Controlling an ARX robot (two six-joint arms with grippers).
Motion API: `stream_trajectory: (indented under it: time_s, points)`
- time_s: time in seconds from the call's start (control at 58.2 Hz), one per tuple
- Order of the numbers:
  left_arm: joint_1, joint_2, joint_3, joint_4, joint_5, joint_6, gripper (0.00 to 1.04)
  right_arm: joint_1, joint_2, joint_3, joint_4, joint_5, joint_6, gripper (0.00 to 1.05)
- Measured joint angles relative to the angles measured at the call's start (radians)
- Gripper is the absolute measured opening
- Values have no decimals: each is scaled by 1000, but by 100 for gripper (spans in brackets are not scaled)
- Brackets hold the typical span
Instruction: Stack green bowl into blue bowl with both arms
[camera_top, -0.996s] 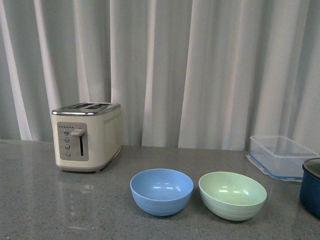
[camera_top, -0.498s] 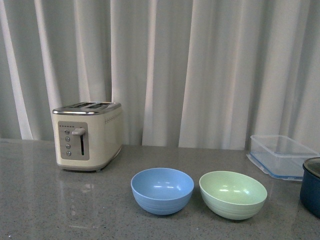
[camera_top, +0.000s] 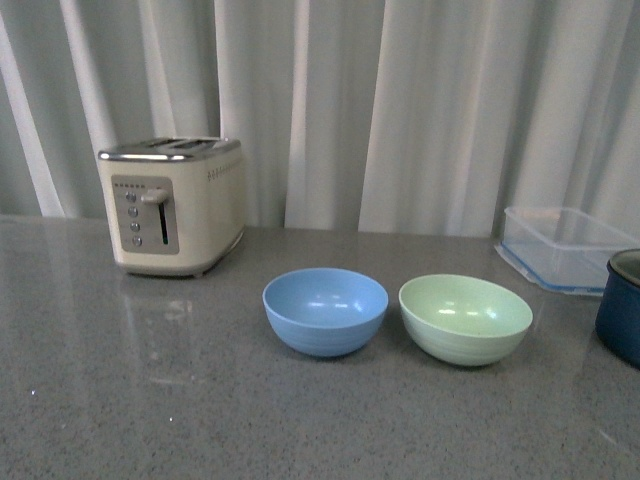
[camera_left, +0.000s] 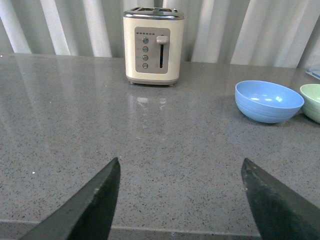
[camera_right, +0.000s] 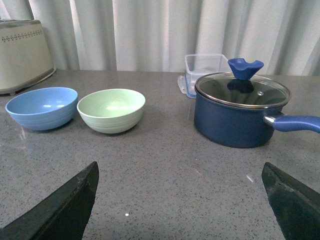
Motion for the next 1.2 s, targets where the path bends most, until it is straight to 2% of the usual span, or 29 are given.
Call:
stream_trajectory:
  time_s: [0.069, 0.12, 0.446, 0.515, 0.567, 0.601, 0.721, 0.807, 0.944, 1.202]
  points:
    - [0, 0, 0, 0, 0, 0, 93, 0, 0, 0, 0, 0, 0, 95]
    - [0, 0, 0, 0, 0, 1, 100, 0, 0, 0, 0, 0, 0, 95]
    - [0, 0, 0, 0, 0, 3, 98, 0, 0, 0, 0, 0, 0, 95]
    - [0, 0, 0, 0, -1, 3, 98, -46, 44, 21, -40, -173, -65, 95]
    - [0, 0, 0, 0, 2, 3, 98, -50, 119, 43, -4, -286, -112, 95]
    - [0, 0, 0, 0, 2, 3, 98, -35, 172, 63, 32, -307, -127, 95]
    - [0, 0, 0, 0, 0, 3, 98, 62, 427, 188, 193, -258, -156, 95]
    - [0, 0, 0, 0, 1, 3, 98, 100, 629, 314, 212, -209, -130, 95]
    - [0, 0, 0, 0, 1, 3, 98, 132, 952, 554, 116, -148, -8, 95]
    - [0, 0, 0, 0, 0, 3, 98, 142, 1522, 1077, -172, -56, 204, 95]
